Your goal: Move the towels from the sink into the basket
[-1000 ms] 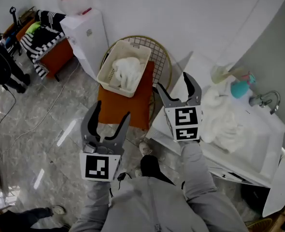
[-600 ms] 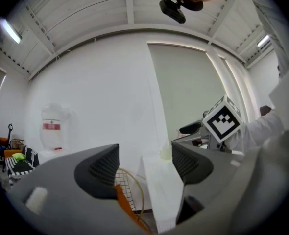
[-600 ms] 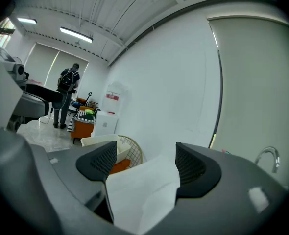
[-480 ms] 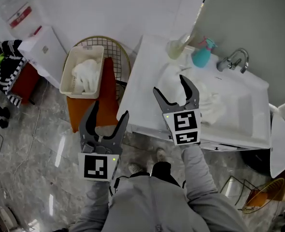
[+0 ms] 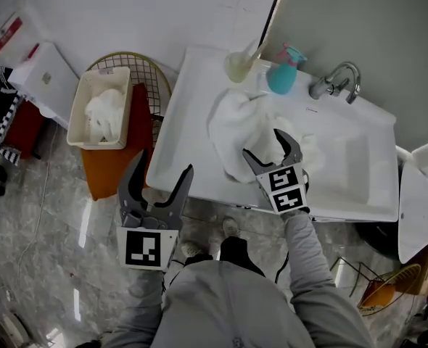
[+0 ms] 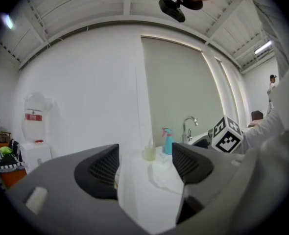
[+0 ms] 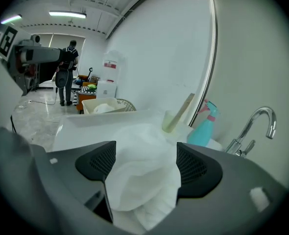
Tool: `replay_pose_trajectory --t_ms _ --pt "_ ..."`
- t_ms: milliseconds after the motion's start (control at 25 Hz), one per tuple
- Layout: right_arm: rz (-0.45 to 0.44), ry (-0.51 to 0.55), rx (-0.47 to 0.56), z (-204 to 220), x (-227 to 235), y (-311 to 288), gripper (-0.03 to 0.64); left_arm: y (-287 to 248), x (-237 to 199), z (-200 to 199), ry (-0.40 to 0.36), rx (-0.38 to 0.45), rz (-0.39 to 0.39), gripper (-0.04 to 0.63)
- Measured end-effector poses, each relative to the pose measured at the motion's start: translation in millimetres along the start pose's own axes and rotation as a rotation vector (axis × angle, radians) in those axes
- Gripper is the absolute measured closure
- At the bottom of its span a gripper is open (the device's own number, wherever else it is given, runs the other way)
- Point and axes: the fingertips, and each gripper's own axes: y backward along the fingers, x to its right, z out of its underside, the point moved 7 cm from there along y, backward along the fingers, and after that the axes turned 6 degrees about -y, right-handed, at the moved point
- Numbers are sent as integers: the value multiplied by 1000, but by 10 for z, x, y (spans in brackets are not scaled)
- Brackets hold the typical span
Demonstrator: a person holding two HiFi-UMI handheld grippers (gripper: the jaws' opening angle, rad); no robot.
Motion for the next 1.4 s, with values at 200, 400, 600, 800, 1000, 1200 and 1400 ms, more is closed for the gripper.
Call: replay_pose_trajectory --t_ms 200,400,600,800,1000,1200,1400 --pt "-109 31 -35 175 78 -200 185 -302 157 -1 9 -28 3 227" --pt "-299 312 -155 462 84 -478 53 -652 362 9 7 -43 0 227" --pt "-404 612 -269 592 86 -843 38 -892 479 31 7 -72 -37 227" --pt "-473 710 -400 706 91 -1294 37 -966 432 56 0 -98 -104 227" --pt "-489 752 -570 892 116 -1648 37 -942 309 111 0 -128 -173 227" --pt "-551 710 -766 1051 83 -1881 37 -889 198 145 -4 -149 -226 228" --pt "-636 614 -923 1124 103 -2003 38 -869 126 193 6 -164 -249 227"
